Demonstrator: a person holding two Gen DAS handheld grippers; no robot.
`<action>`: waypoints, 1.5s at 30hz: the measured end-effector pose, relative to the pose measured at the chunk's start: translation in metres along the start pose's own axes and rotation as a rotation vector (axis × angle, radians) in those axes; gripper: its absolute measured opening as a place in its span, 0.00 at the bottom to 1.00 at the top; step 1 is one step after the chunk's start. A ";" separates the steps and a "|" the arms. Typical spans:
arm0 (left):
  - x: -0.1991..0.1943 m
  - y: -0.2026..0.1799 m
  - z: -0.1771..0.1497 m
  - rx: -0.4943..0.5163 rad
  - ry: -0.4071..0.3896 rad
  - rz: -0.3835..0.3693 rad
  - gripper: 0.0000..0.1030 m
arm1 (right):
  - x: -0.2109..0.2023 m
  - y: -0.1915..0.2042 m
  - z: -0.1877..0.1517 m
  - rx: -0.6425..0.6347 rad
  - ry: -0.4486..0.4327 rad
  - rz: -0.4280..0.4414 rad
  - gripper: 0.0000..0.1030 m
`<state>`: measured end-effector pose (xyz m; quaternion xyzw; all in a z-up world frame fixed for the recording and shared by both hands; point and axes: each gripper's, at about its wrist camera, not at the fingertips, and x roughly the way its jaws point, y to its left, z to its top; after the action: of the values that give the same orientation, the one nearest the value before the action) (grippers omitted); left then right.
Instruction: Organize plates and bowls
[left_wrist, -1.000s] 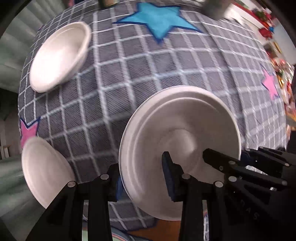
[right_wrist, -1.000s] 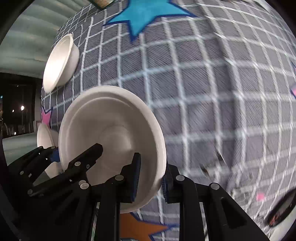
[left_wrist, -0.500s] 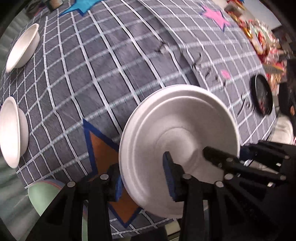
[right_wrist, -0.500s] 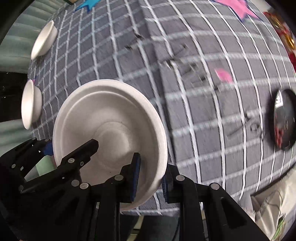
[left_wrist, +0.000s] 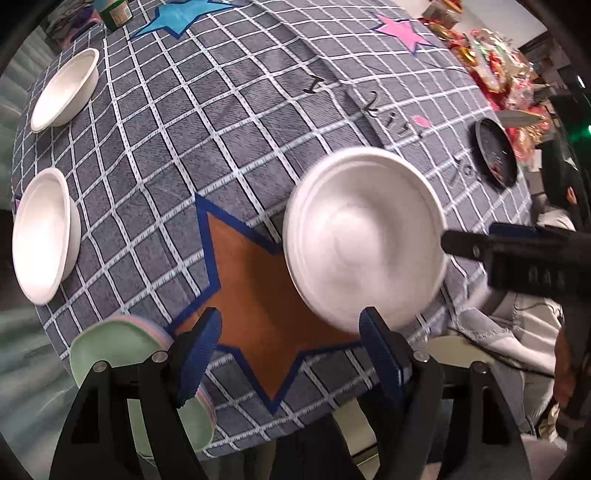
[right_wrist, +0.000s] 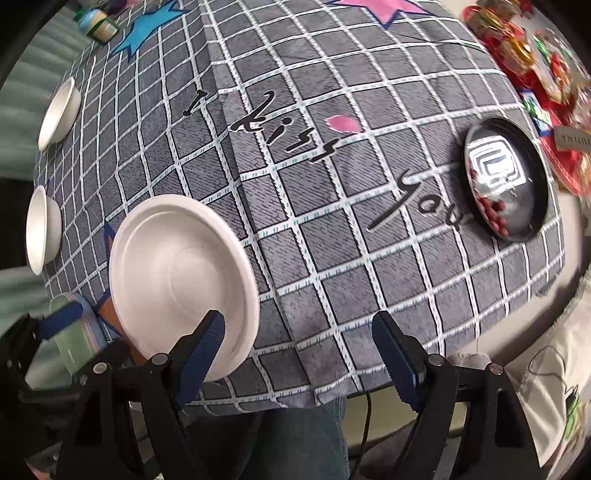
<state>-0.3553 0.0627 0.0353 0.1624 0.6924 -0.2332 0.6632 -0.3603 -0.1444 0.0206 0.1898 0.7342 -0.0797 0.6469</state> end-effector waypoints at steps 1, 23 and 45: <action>-0.001 0.000 -0.005 0.006 0.001 -0.003 0.78 | -0.003 -0.002 -0.003 0.009 -0.004 0.001 0.81; -0.048 0.085 0.028 -0.134 -0.185 -0.073 0.78 | -0.030 0.070 -0.030 -0.017 -0.106 -0.030 0.99; -0.061 0.131 0.045 -0.279 -0.227 -0.113 0.78 | -0.046 0.122 0.000 -0.140 -0.112 -0.077 0.99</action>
<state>-0.2439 0.1533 0.0812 0.0023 0.6470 -0.1885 0.7388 -0.3098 -0.0407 0.0813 0.1111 0.7075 -0.0634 0.6951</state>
